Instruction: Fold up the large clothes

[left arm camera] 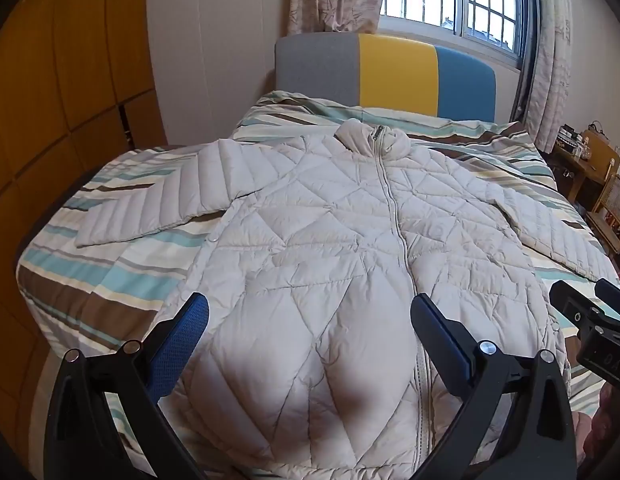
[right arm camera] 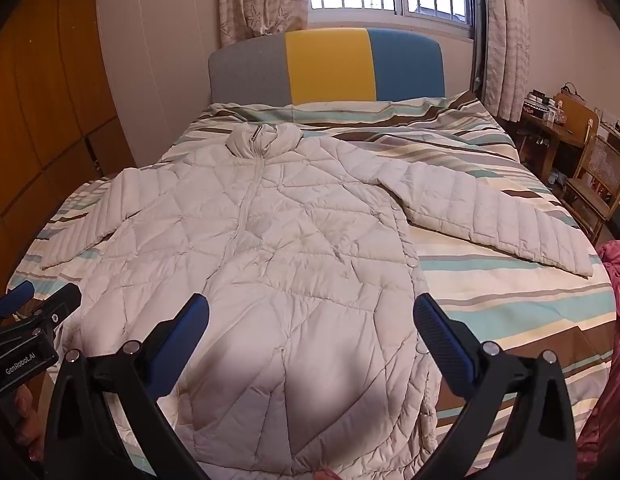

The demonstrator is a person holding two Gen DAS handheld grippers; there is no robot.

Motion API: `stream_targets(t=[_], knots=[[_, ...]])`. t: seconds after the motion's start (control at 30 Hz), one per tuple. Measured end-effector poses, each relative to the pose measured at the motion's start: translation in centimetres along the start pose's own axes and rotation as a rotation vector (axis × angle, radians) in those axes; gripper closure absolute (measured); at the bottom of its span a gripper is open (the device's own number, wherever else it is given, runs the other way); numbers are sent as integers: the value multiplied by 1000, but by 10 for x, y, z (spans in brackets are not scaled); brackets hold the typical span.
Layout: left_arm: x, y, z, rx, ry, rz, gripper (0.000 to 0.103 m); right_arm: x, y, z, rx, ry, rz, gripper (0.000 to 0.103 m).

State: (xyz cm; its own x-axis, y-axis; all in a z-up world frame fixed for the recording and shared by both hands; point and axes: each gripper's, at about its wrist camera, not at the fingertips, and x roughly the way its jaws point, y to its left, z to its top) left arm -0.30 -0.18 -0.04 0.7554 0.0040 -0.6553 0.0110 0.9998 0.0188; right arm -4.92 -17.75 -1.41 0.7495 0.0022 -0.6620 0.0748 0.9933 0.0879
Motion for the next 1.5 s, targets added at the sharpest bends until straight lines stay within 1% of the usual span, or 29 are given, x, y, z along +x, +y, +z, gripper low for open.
stream_targets(t=[0.1,0.13,0.4,1.03,1.5], knots=[[0,0,-4,-4,-1,1,3,2,7,0,-5,3,2,2],[-1,-1,-5,-4,-1,3,3,2,-2,-1,12,5,0,2],[5,2,-2,-6,15,1,3,5,-1,0,13,17,7,2],[6,3,-4,-10,24,2,3,6,-1,-1,12,28,4,2],[8,2,-8,-15,36,-5,3,9,0,-1,8,31,22,2]])
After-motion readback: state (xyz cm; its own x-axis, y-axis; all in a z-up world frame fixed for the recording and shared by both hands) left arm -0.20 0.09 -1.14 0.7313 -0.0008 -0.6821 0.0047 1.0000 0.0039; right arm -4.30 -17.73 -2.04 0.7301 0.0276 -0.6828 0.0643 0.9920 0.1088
